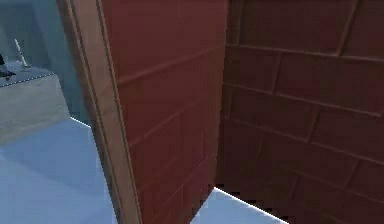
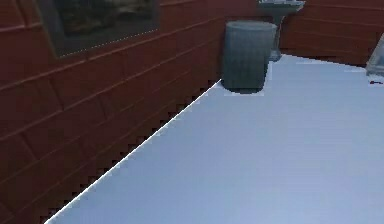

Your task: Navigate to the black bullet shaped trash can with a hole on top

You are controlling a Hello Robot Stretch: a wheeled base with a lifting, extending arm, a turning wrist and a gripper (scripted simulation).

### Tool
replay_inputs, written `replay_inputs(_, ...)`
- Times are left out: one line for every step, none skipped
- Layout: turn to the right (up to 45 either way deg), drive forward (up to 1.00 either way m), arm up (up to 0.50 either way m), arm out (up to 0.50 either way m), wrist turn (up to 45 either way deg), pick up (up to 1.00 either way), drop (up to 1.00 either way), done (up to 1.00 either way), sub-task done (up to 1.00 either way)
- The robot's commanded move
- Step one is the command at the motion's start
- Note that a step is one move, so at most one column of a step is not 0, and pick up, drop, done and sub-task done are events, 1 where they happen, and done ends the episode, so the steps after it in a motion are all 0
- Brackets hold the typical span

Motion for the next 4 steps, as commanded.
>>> replay_inputs(-45.0, 0.0, 0.0, 0.0, 0.0, 0.0, 0.0, 0.0, 0.0)
replay_inputs(-12.0, 0.0, 0.0, 0.0, 0.0, 0.0, 0.0, 0.0, 0.0)
replay_inputs(0.0, 1.0, 0.0, 0.0, 0.0, 0.0, 0.0, 0.0, 0.0)
replay_inputs(0.0, 1.0, 0.0, 0.0, 0.0, 0.0, 0.0, 0.0, 0.0)
